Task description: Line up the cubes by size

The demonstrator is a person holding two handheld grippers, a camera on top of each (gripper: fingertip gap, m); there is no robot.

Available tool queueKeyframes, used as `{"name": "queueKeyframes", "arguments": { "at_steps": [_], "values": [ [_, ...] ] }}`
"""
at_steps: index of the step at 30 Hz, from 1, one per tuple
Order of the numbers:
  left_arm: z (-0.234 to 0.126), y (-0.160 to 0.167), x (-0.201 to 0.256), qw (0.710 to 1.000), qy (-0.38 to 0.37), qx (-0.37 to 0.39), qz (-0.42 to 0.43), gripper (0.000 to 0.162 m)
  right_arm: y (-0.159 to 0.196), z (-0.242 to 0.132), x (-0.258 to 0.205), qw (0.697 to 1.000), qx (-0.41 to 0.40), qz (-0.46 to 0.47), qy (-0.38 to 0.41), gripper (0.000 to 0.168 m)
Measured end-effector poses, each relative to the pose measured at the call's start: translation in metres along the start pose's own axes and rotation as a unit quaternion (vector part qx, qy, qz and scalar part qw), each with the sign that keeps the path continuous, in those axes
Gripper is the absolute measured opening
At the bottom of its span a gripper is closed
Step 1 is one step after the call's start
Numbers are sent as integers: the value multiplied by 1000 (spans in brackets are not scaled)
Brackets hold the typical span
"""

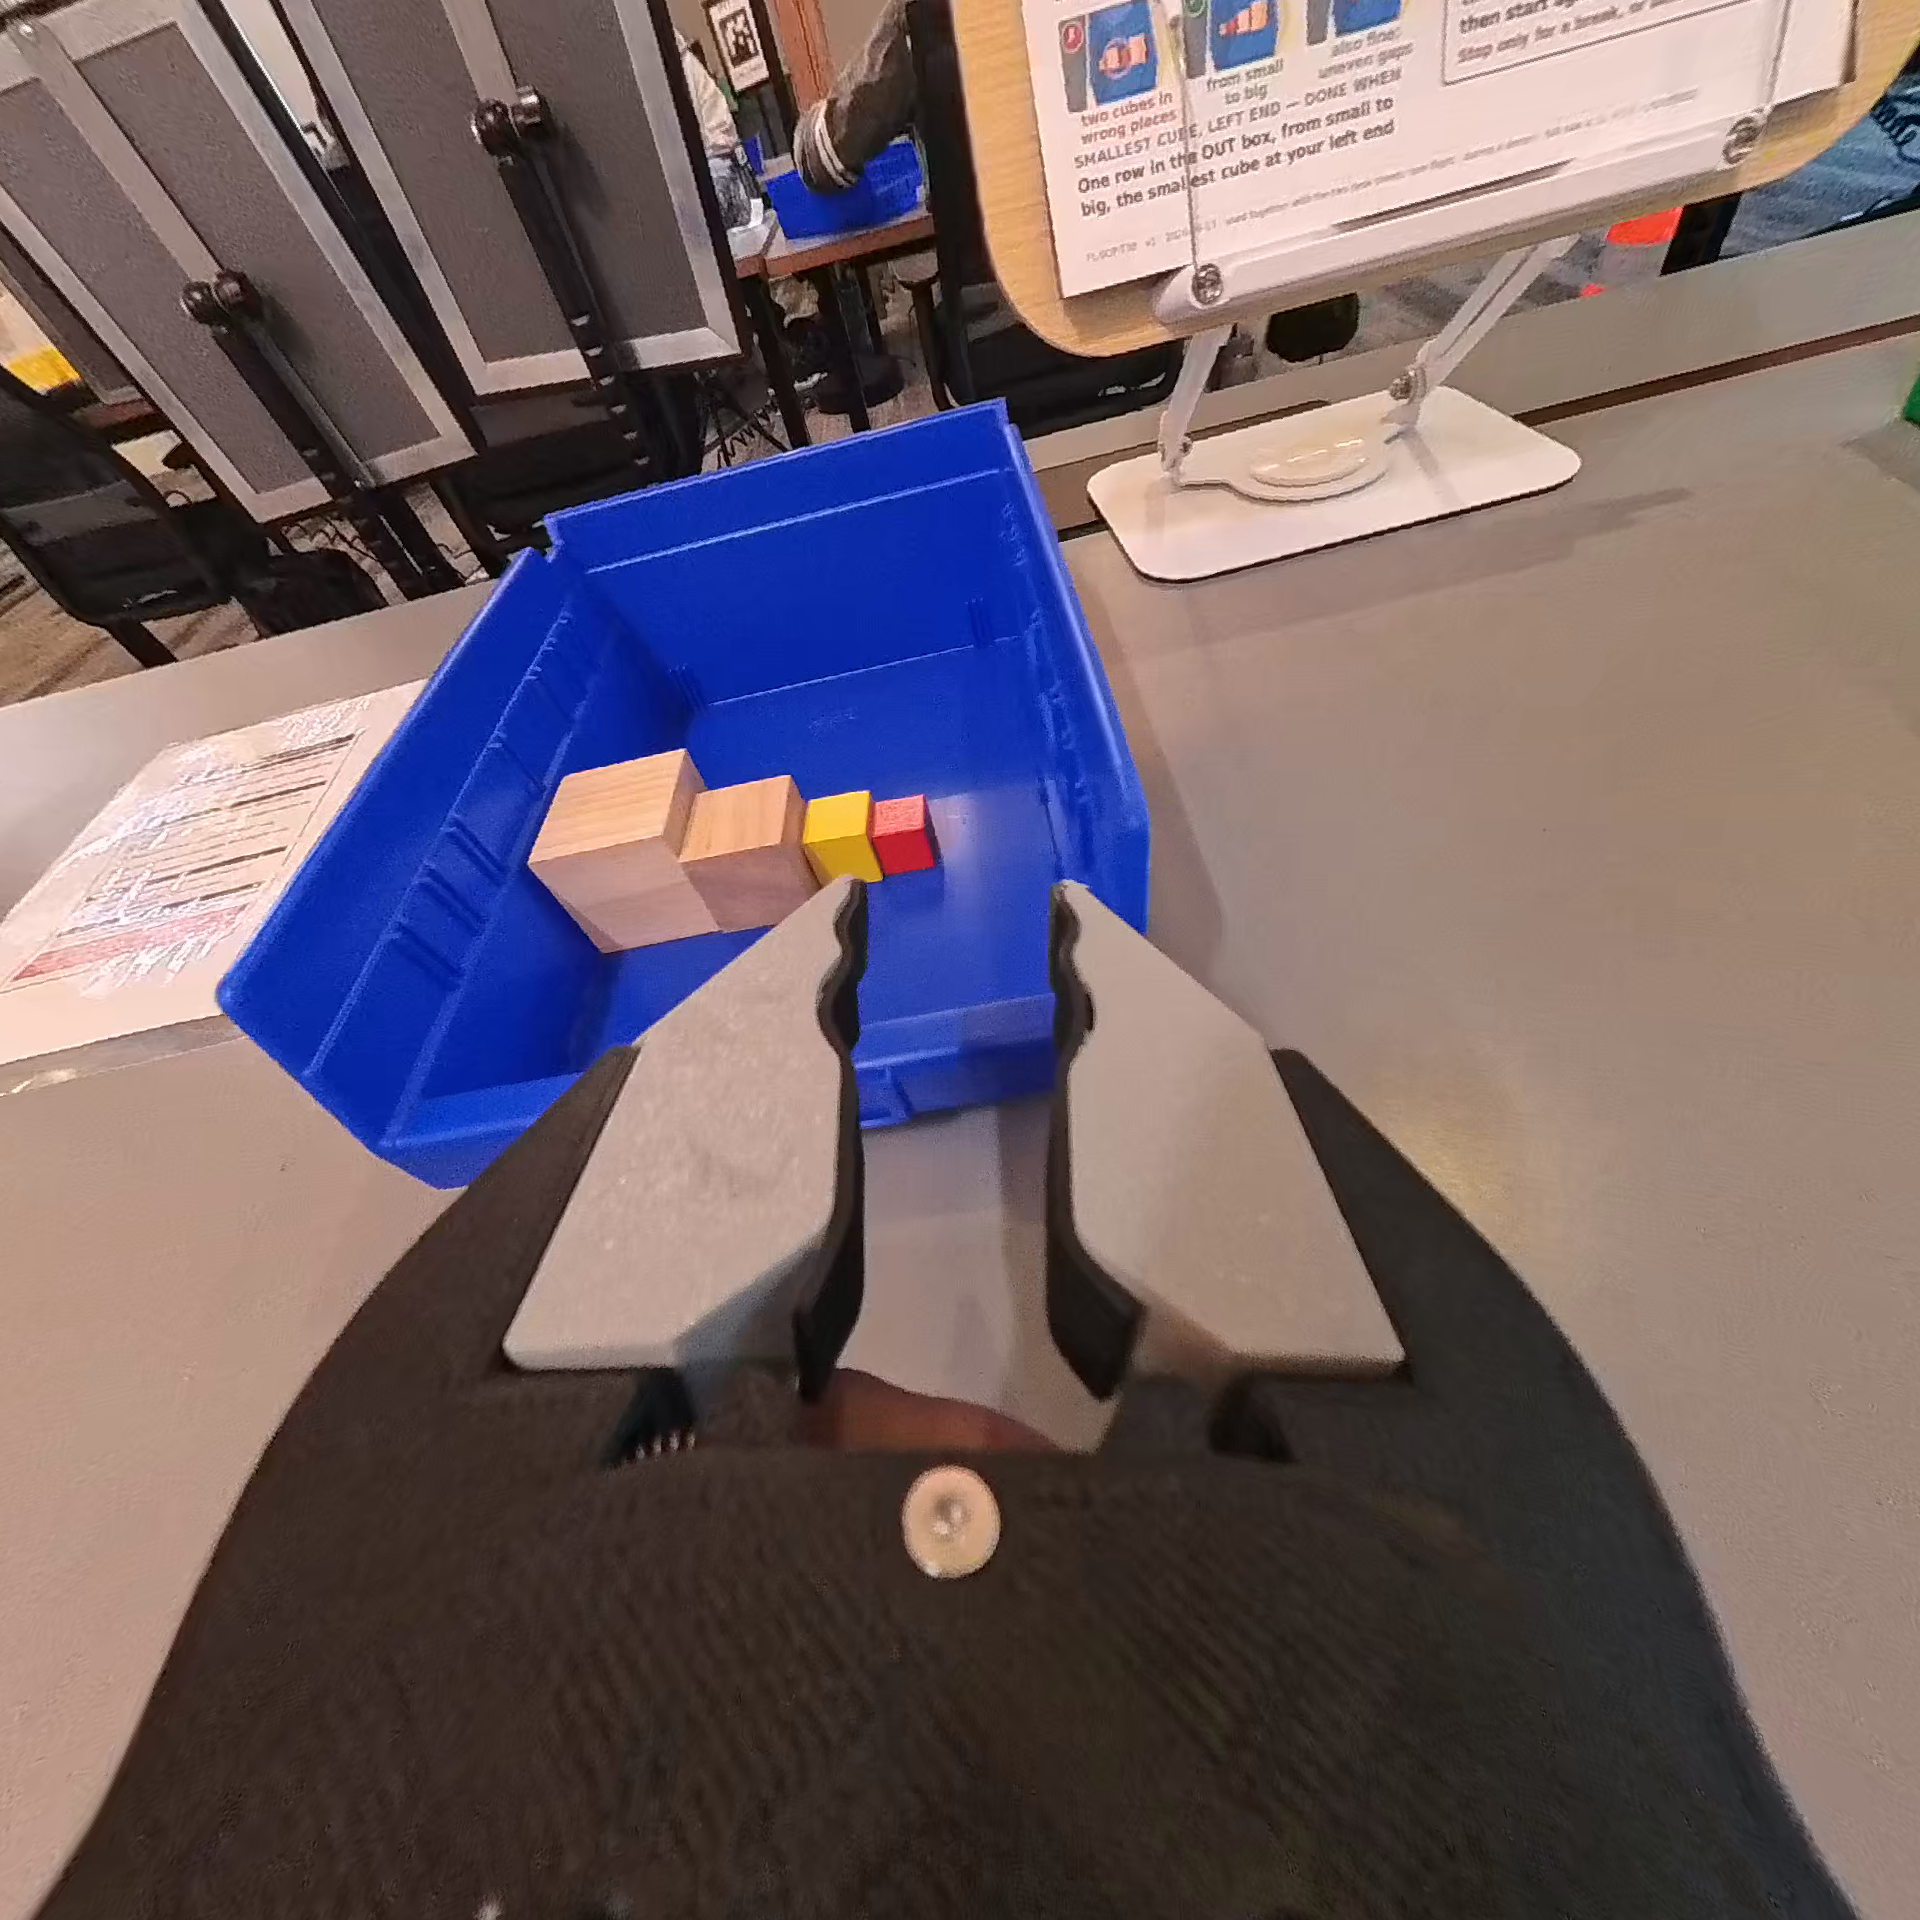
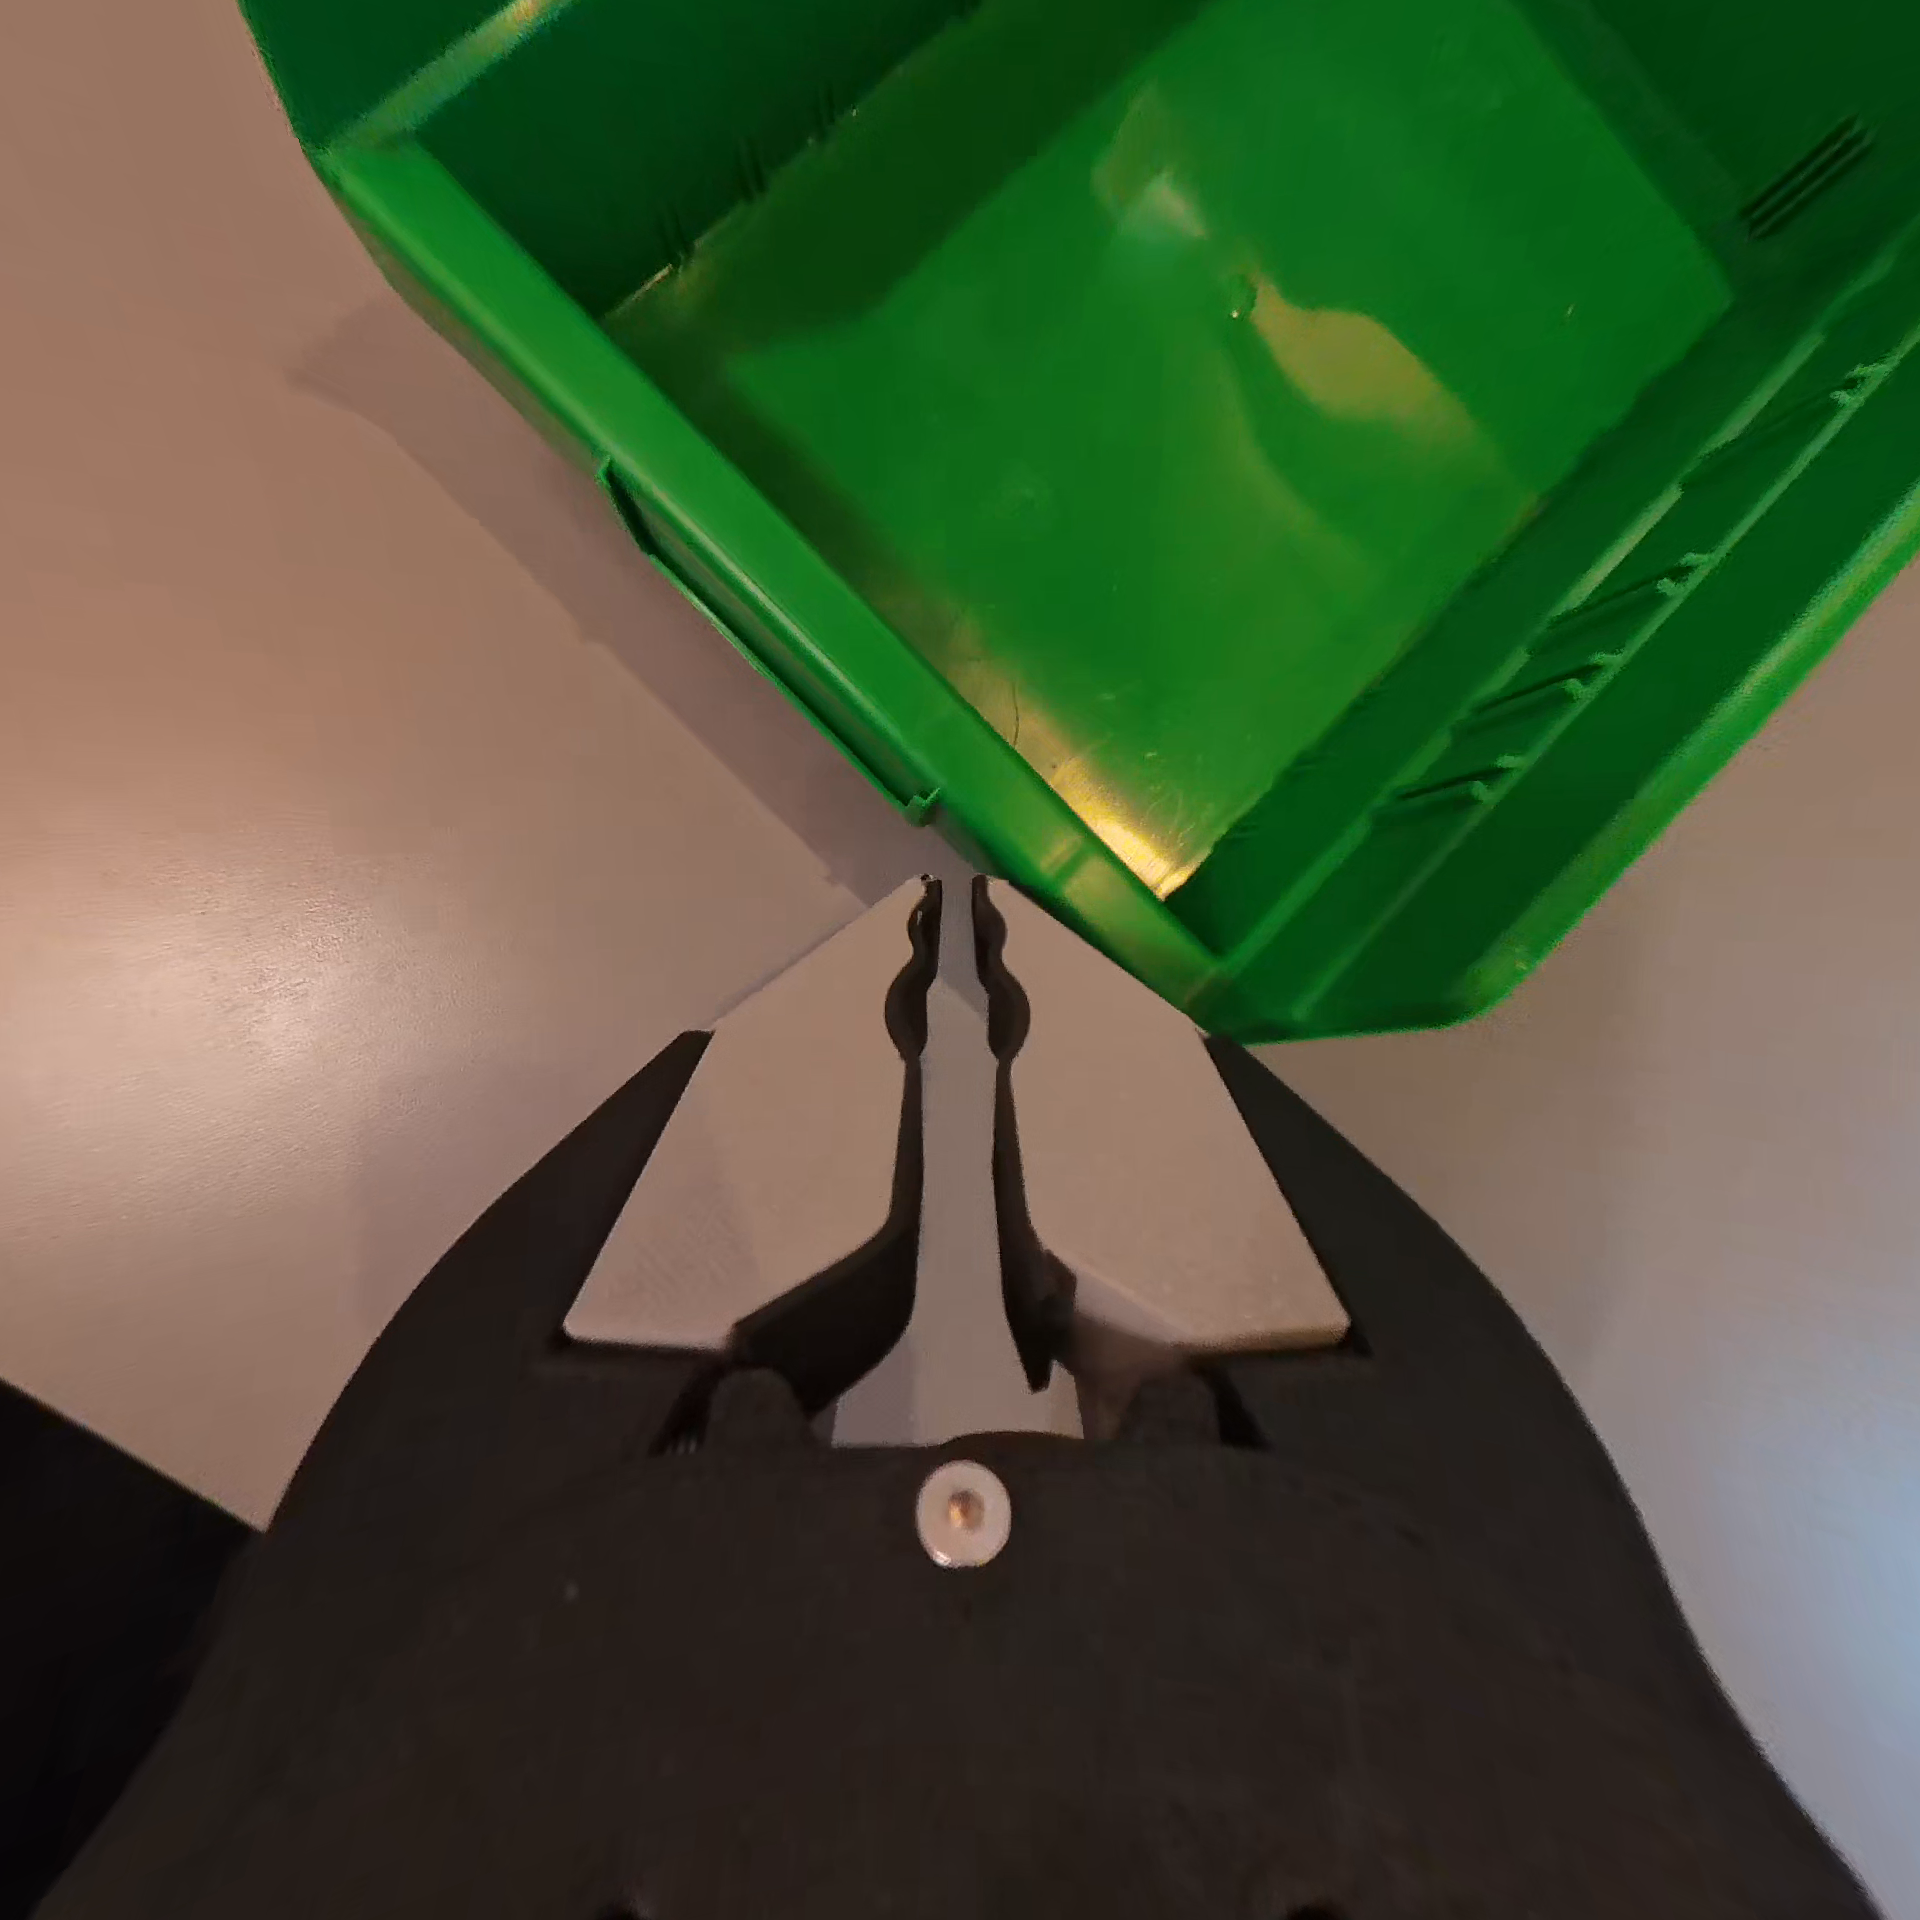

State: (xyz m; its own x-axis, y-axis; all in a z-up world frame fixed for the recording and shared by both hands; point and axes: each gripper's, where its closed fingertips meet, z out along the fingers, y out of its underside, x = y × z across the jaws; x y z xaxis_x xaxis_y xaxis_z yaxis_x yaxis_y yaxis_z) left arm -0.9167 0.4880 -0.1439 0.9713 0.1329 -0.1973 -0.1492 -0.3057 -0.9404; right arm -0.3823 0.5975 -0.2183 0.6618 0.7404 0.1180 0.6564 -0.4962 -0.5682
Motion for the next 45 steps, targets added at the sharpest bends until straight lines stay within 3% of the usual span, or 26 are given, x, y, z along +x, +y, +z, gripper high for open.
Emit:
{"name": "queueKeyframes", "arguments": {
  "at_steps": [6,12,18,22,25,27,28,36,41,45],
  "values": [
    [9,5,-11,999,-1,-9,-34,32,-6,-10,-1,1000,20,-4,10,13],
    [45,3,-13,998,26,-51,-21,34,-10,-17,1,999,33,-6,15,15],
    [90,-3,-13,981,123,-120,93,39,-15,-20,1,999,49,-4,7,16],
    [114,4,-28,939,170,-173,245,44,-11,-19,4,999,41,-2,8,17],
    [110,12,-9,874,280,-151,366,47,-12,-14,3,999,35,-6,6,17],
    [112,15,-8,832,303,-137,445,26,-12,-12,-1,999,31,-5,1,17],
    [118,17,-11,819,300,-156,463,20,-11,-12,-4,999,31,-7,-3,16],
    [139,41,-23,705,339,-267,563,27,-21,-11,-26,998,45,-21,-49,20],
    [149,58,-21,668,357,-284,588,31,-28,-13,-38,995,62,-25,-80,20],
    [155,68,-18,665,374,-290,577,22,-32,-14,-47,992,70,-31,-95,20]
  ]
}}
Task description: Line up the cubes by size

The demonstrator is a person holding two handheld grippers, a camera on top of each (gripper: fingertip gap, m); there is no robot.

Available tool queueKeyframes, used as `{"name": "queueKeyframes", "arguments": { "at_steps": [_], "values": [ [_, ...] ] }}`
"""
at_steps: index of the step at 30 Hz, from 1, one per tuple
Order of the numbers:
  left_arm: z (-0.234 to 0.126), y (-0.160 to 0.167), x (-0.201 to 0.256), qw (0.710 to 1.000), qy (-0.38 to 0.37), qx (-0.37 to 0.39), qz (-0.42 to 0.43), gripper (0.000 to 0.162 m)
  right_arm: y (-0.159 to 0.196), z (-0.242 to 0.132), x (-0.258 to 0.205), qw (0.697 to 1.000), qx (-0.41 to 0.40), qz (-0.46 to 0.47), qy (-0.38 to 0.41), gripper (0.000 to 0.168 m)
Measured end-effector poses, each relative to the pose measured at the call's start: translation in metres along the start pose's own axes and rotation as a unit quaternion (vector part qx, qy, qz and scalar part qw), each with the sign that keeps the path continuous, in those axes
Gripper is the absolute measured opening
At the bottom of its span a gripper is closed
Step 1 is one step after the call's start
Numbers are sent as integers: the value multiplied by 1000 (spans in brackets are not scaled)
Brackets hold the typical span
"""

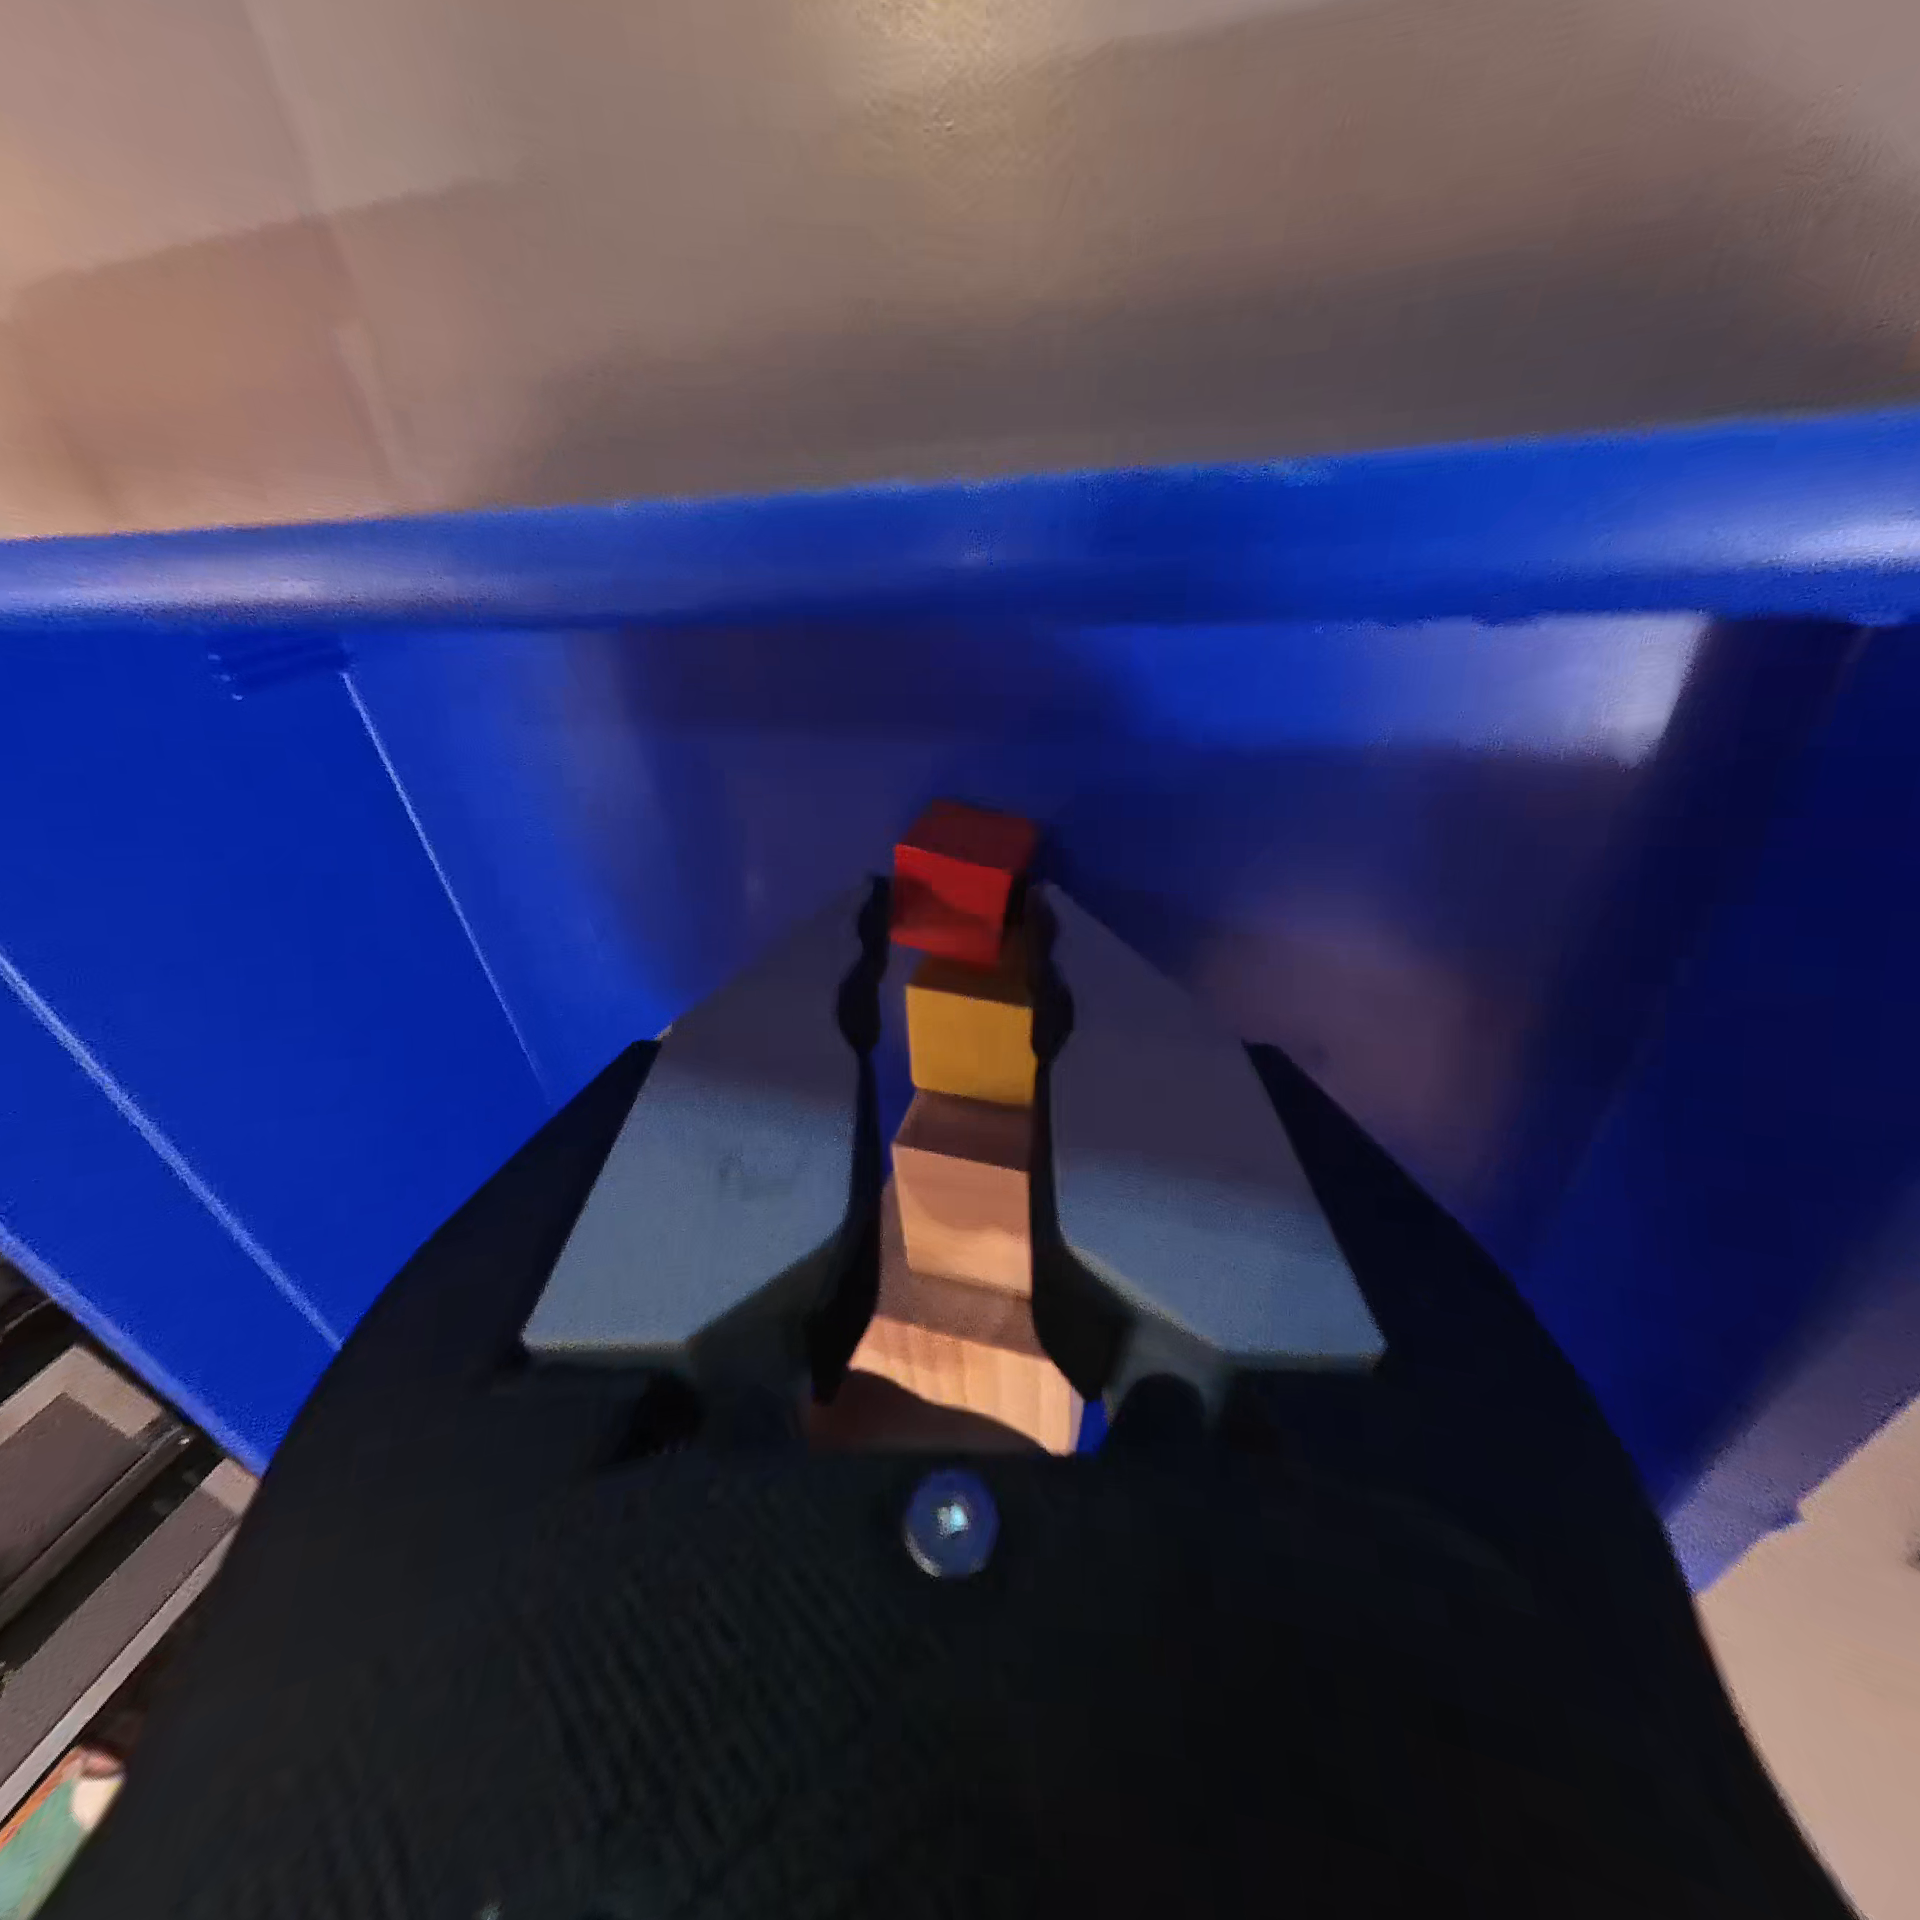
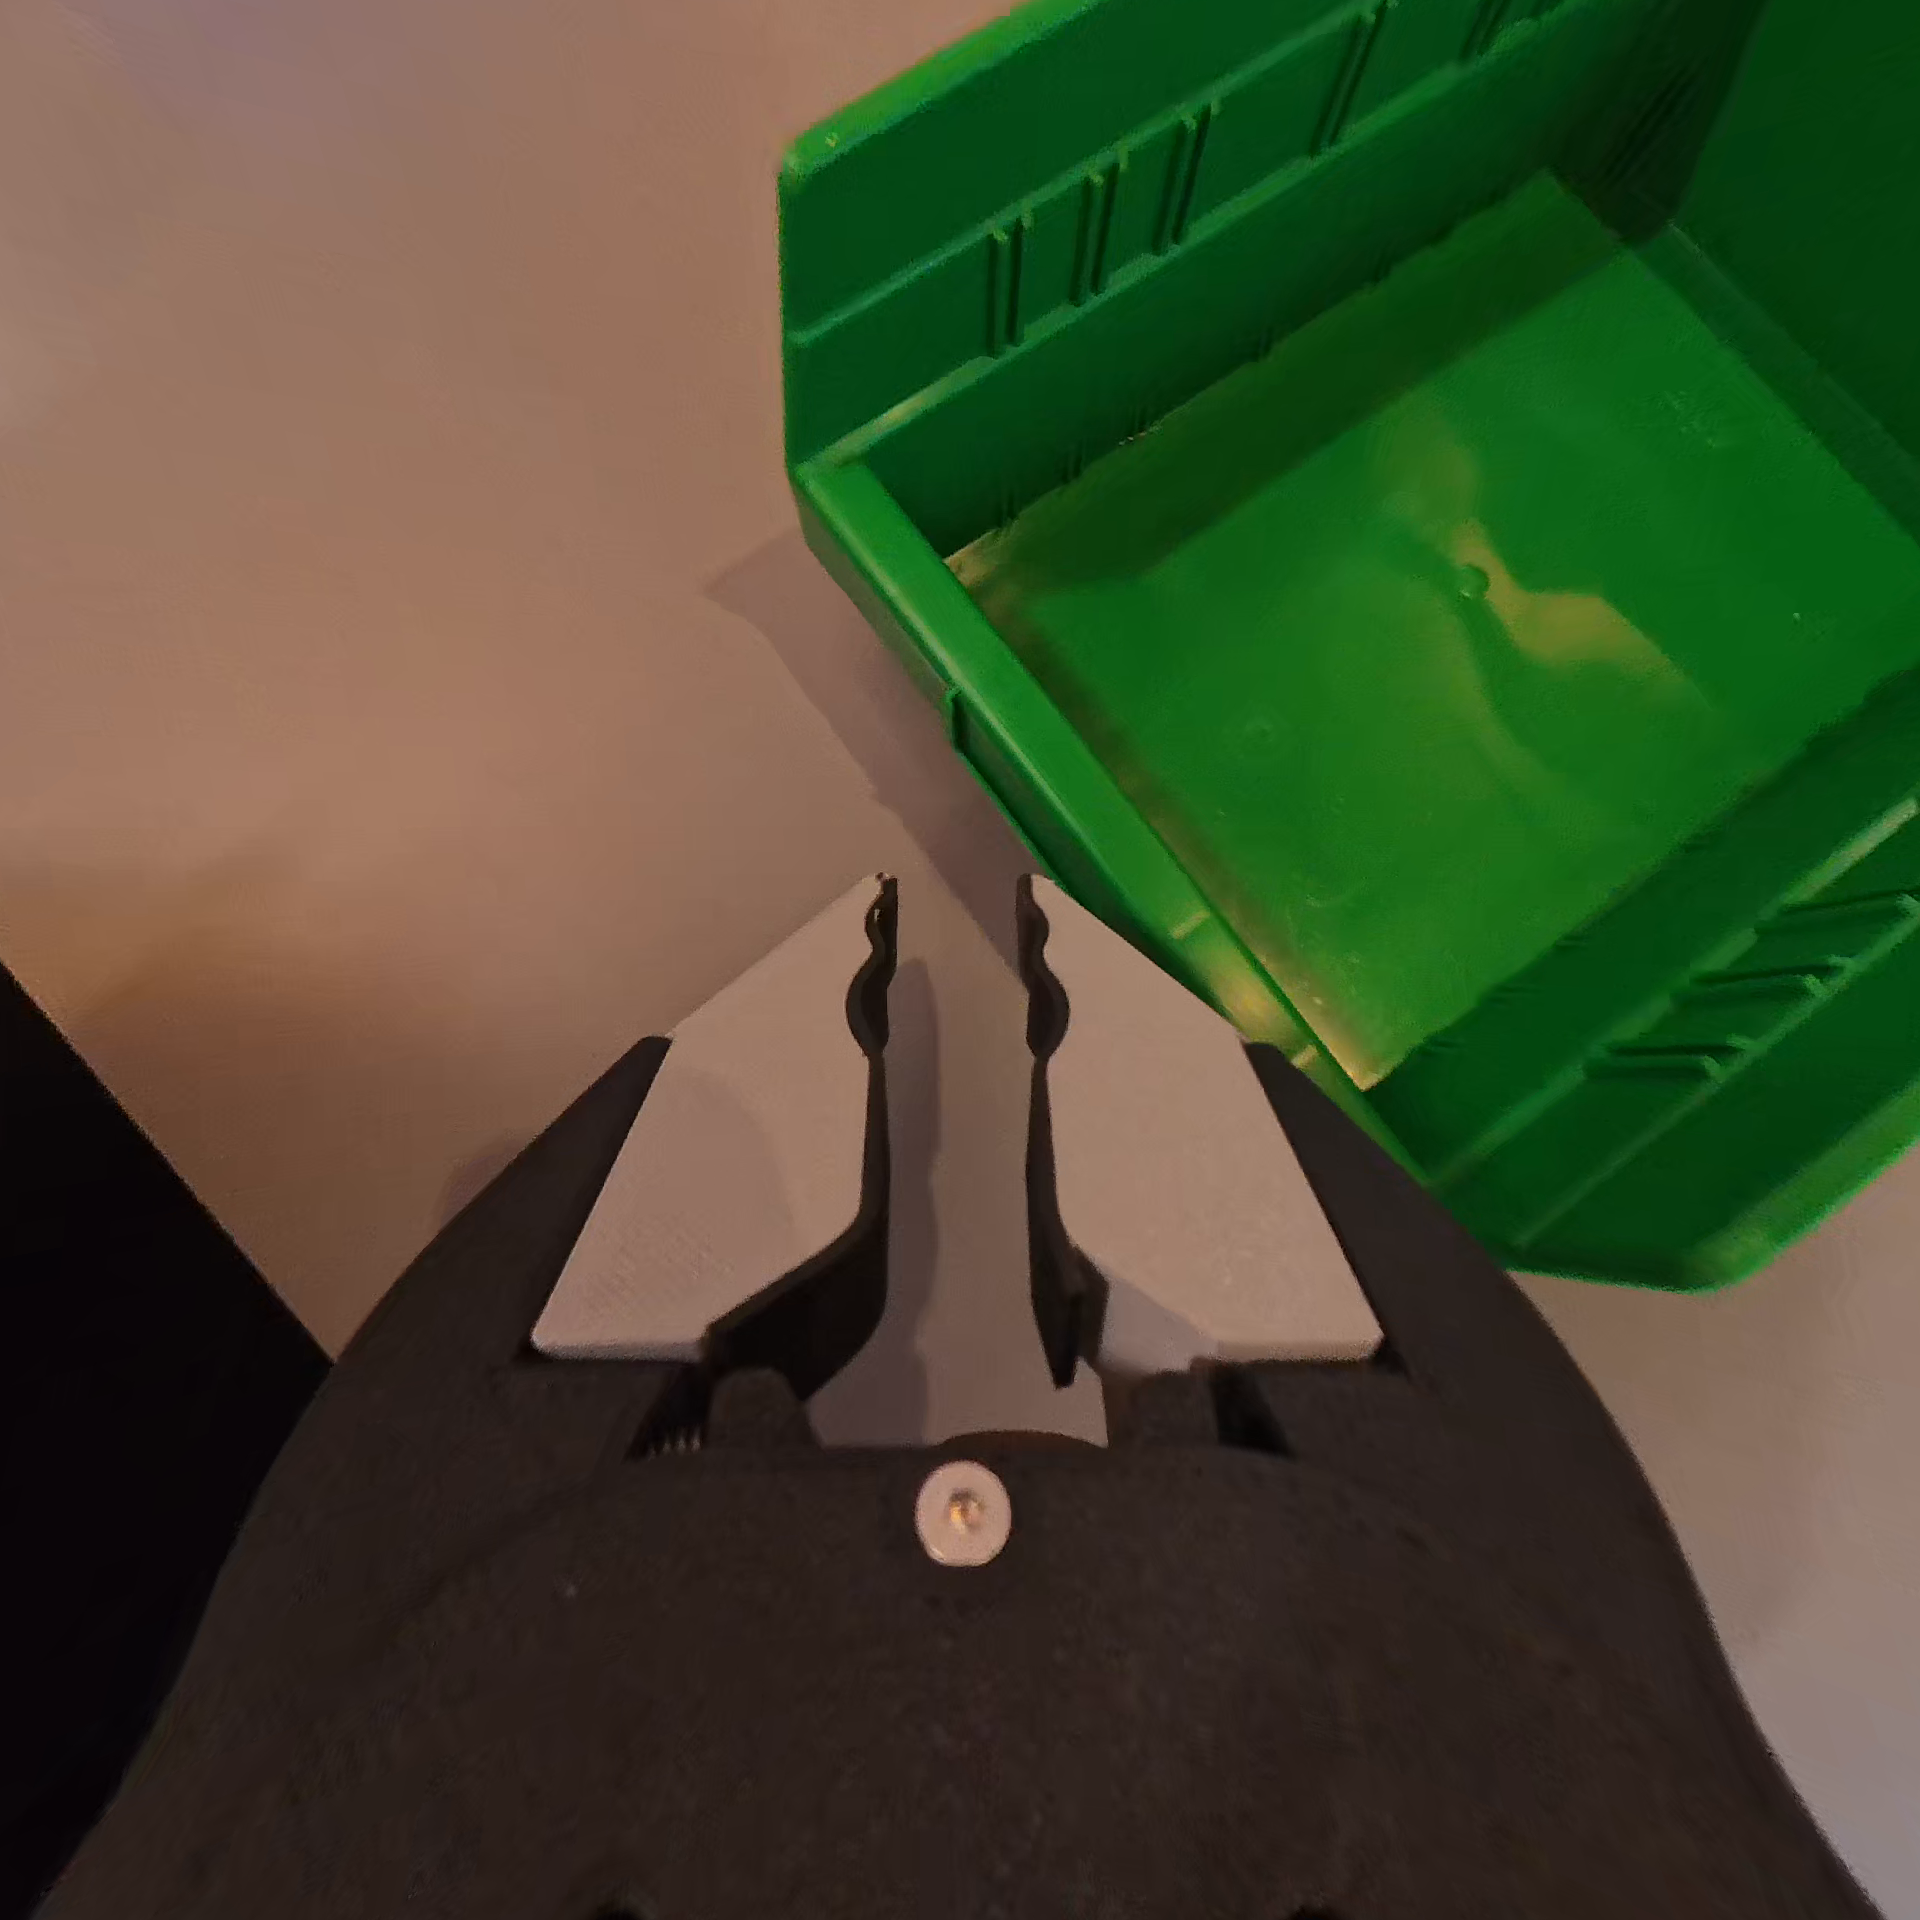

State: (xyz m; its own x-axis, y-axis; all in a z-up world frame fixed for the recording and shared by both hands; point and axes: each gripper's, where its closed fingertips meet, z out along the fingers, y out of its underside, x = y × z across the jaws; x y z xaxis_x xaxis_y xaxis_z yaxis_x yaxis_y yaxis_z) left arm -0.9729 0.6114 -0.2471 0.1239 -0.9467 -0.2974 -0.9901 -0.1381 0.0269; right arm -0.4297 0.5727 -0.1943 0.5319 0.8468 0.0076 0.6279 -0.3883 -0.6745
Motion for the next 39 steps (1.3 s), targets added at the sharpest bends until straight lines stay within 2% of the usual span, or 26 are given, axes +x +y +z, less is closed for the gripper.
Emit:
{"name": "queueKeyframes", "arguments": {
  "at_steps": [5,8,10,13,15,19,21,24,29,33,36,37,39],
  "values": [
    [-6,-2,2,1000,11,17,-15,19,-19,-7,-24,998,43,-9,-55,20],
    [-34,-13,-5,994,-44,91,-45,19,-46,-17,-49,986,114,-3,-120,20],
    [-68,-30,-6,978,-102,173,-62,20,-65,-25,-68,972,161,10,-172,22],
    [-141,-79,9,920,-182,341,-65,20,-92,-35,-102,931,219,43,-288,22],
    [-185,-113,33,877,-223,424,-41,19,-107,-37,-126,901,233,60,-361,28],
    [-236,-165,71,816,-286,502,-2,18,-131,-25,-164,877,241,35,-413,29],
    [-252,-188,88,791,-298,535,8,18,-147,-29,-185,849,256,49,-459,30],
    [-263,-230,121,769,-312,557,44,19,-165,-38,-212,805,261,72,-528,34],
    [-267,-289,166,753,-309,570,107,19,-168,-41,-242,790,246,59,-559,36],
    [-263,-305,172,757,-302,567,123,19,-163,-47,-249,777,244,66,-576,33],
    [-259,-311,169,758,-298,567,123,19,-161,-41,-249,783,237,69,-570,26],
    [-257,-312,168,758,-299,567,122,19,-161,-40,-248,783,236,71,-571,19],
    [-252,-312,165,760,-296,568,113,19,-161,-35,-245,787,235,72,-566,19]
  ]
}}
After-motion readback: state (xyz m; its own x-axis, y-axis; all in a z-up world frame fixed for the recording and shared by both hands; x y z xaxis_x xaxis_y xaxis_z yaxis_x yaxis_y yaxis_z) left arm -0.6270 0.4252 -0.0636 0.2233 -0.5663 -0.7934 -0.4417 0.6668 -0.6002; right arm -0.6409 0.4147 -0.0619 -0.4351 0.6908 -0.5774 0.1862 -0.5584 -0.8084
